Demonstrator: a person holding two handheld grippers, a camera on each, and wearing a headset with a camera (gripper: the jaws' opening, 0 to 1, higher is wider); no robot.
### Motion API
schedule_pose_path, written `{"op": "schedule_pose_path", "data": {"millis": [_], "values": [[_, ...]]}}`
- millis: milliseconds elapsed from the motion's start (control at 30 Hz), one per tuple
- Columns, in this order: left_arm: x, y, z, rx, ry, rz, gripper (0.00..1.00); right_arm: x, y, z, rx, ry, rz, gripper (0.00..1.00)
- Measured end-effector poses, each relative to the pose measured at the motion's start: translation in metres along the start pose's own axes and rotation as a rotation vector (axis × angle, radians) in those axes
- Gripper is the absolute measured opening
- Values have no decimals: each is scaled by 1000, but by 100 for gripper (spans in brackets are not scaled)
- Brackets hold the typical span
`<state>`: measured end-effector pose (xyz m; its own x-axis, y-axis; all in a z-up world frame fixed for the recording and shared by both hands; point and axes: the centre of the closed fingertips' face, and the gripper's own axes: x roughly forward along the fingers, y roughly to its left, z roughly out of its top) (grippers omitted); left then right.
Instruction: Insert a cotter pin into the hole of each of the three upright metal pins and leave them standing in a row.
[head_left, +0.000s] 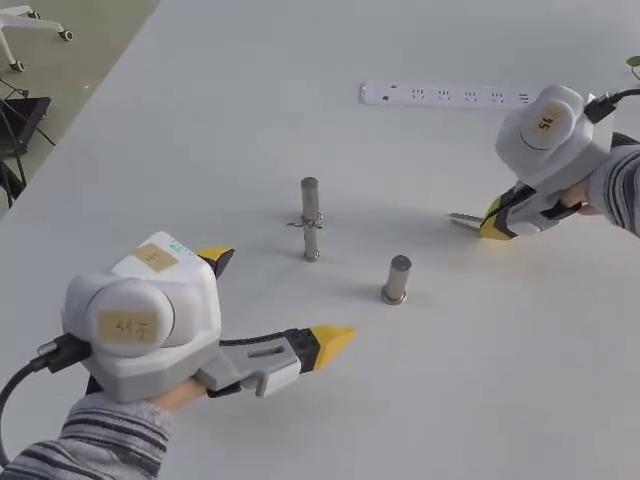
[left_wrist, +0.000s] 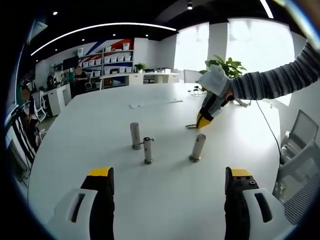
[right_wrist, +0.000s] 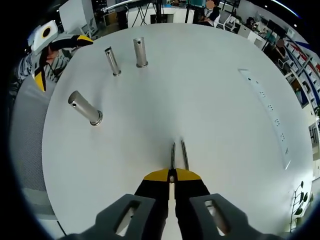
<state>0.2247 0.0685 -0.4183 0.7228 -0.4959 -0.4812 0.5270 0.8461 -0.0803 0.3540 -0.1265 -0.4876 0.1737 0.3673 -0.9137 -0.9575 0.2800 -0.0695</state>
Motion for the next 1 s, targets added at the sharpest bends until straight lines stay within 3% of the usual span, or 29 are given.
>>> {"op": "schedule_pose_path", "data": {"millis": [167, 300, 600, 800, 1000], "values": [[0, -1, 1, 1, 4, -14, 86, -5, 4, 9, -31, -50, -40, 0], [0, -3, 3, 15, 8, -23, 85, -6, -5, 12, -65, -68, -63, 0], [1, -3, 16, 26, -8, -45, 79, -29, 13, 35, -126, -177, -115, 0], [4, -5, 23, 41, 4, -65, 73, -48, 29, 57, -211, -250, -157, 0], [9, -9, 38, 25, -5, -96, 63, -64, 43, 80, -293, -309, -189, 0]]}}
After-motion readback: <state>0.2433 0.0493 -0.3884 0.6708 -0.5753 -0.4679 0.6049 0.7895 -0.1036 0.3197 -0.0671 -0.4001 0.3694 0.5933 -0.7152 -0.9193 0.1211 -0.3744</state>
